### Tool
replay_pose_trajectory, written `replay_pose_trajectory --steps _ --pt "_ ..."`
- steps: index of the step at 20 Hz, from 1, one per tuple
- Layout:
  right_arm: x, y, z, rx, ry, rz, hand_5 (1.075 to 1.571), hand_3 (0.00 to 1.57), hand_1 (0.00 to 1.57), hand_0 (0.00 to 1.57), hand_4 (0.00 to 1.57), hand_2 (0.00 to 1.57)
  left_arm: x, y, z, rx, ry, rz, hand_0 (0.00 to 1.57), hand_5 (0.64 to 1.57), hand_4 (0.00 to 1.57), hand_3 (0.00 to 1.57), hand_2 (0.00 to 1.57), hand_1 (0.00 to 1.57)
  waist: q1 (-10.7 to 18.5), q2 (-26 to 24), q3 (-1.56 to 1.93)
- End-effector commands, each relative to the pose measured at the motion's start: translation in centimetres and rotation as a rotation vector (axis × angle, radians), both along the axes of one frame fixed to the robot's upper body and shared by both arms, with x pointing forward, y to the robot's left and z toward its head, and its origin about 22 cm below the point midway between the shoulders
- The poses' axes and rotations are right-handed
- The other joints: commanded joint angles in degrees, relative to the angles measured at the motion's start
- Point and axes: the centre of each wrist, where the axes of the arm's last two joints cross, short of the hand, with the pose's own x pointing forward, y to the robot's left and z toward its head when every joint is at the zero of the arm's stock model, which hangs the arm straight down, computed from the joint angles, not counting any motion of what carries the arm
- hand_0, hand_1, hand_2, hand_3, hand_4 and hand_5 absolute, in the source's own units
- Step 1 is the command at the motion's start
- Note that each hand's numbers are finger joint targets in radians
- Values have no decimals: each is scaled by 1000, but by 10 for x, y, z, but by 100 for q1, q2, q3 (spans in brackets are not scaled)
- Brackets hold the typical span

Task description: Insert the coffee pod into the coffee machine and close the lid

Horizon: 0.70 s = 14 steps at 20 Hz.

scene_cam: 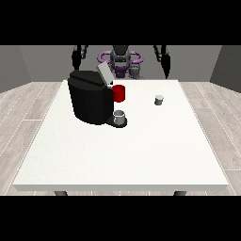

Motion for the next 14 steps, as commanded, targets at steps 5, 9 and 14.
replay_pose_trajectory --steps 5,9,14 --pt "-17 -18 -23 -17 113 1 1571 0 0 0 128 0 -9 16 -9 -75 -111 -100 0 1571 304 0 0 0 25 -284 131" --pt "-27 -11 -32 34 11 -218 1571 0 0 0 95 0 -30 22 -25 -124 -154 -123 0 1571 282 0 0 0 26 -535 130" --pt "-23 -16 -18 50 -4 -164 1571 0 0 0 267 0 -10 42 -8 74 -145 -127 0 1571 320 0 0 0 -218 -356 131"
